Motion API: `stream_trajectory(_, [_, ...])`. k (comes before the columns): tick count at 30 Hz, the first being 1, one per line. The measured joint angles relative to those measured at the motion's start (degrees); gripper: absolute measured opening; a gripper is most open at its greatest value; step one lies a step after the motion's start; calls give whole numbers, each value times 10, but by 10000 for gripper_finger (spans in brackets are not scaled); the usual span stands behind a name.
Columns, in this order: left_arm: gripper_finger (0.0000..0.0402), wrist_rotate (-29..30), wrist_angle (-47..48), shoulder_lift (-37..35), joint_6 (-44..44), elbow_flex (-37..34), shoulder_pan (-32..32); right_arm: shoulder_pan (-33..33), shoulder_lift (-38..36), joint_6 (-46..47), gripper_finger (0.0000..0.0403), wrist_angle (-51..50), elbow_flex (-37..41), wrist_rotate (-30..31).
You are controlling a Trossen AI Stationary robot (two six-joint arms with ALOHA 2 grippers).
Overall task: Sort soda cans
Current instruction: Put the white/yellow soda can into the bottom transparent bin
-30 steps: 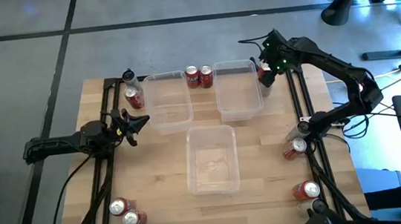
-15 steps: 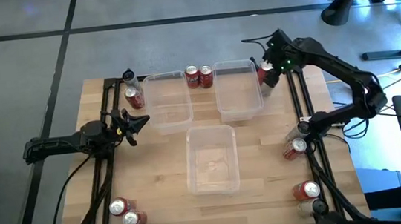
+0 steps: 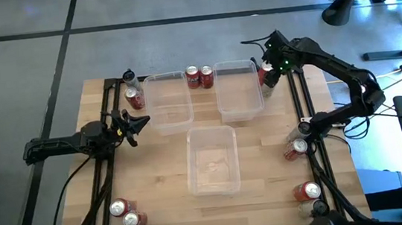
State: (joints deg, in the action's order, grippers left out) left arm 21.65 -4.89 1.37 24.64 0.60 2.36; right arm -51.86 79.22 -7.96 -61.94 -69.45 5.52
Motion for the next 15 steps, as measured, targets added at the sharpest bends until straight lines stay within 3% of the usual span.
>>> stream_trajectory(15, [11, 1, 0, 0, -2, 0, 0, 1, 17, -29, 309, 22, 53, 9])
